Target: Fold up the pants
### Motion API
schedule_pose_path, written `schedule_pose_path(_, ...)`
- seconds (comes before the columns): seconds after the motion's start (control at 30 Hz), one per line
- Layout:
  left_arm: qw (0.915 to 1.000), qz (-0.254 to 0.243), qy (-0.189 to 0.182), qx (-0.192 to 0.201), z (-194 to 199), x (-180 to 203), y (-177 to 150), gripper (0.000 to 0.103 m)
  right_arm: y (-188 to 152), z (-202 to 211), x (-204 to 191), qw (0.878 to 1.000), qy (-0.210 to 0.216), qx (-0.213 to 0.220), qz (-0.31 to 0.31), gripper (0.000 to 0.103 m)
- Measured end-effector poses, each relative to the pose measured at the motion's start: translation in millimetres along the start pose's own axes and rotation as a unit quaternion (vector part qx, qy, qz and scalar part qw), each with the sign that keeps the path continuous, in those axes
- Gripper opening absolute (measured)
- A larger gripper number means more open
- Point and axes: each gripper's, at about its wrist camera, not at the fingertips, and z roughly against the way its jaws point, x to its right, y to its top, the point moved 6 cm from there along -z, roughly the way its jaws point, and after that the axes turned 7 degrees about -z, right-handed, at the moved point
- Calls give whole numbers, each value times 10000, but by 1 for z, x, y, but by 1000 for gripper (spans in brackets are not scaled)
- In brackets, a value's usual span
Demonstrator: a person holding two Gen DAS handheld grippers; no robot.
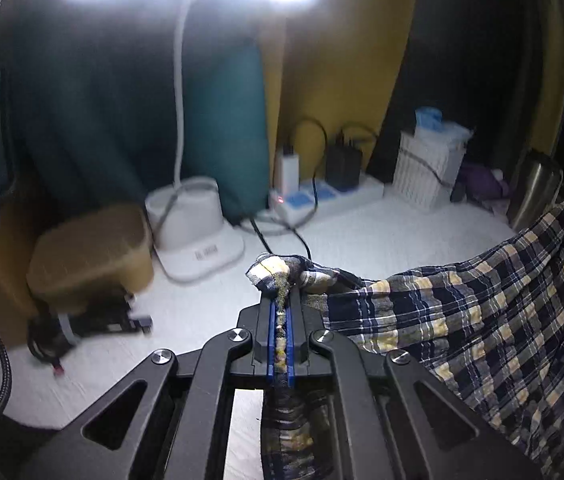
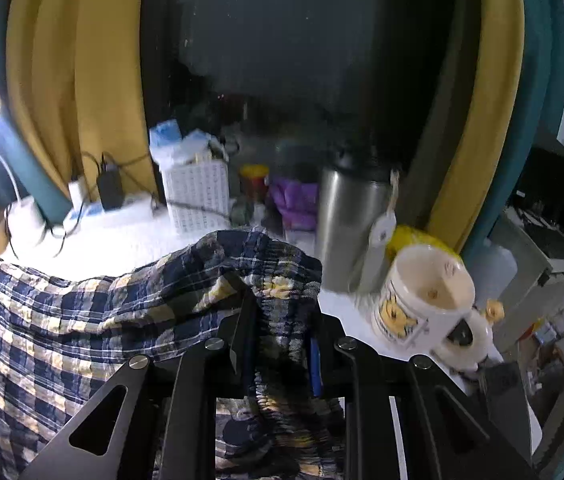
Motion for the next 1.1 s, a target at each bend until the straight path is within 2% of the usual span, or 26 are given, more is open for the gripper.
schedule_pose_path(0.1, 10000, -29, 50, 27, -6, -5, 12, 3, 5, -14, 2, 9999, -36, -40, -107, 21)
schedule_pose_path(0.2, 9998, -1, 20, -179, -22, -7, 8, 3, -2, -41, 7, 9992, -142, -299, -201, 21)
schedule_pose_path(0.4, 9965, -54, 33, -832, -68, -2, -26, 3, -36, -94, 21, 9948, -312, -926, -292, 17)
schedule_pose_path(0.53, 9911, 28, 23, -1332, -92, -3, -49, 8, -48, -112, 29, 9910, -307, -1249, -366, 17)
schedule_pose_path(0.57, 9913, 92, 5, -1311, -93, -4, -51, 9, -49, -113, 29, 9907, -294, -1283, -354, 17)
schedule_pose_path(0.6, 9910, 96, 65, -1337, -92, -6, -51, 12, -50, -115, 29, 9903, -294, -1311, -343, 17)
schedule_pose_path(0.7, 9893, 217, 277, -1418, -90, -18, -52, 34, -48, -117, 29, 9896, -346, -1351, -348, 18)
schedule_pose_path(0.73, 9885, 302, 337, -1441, -89, -23, -53, 35, -48, -117, 30, 9895, -354, -1357, -353, 18)
schedule_pose_path(0.8, 9881, 415, 415, -1420, -80, -31, -54, 35, -48, -117, 30, 9891, -383, -1382, -335, 26)
schedule_pose_path(0.87, 9897, 427, 430, -1298, -64, -35, -53, 36, -47, -112, 30, 9893, -472, -1346, -294, 27)
schedule_pose_path(0.93, 9913, 419, 437, -1172, -45, -35, -52, 41, -46, -102, 32, 9901, -458, -1296, -280, 30)
schedule_pose_path(0.97, 9919, 421, 419, -1121, -38, -34, -52, 46, -46, -95, 32, 9905, -466, -1268, -258, 38)
schedule_pose_path(1.03, 9936, 406, 313, -1005, -19, -27, -52, 53, -45, -80, 34, 9915, -542, -1165, -205, 65)
schedule_pose_path(1.1, 9948, 388, 199, -920, -3, -21, -54, 55, -44, -63, 36, 9931, -523, -1025, -218, 70)
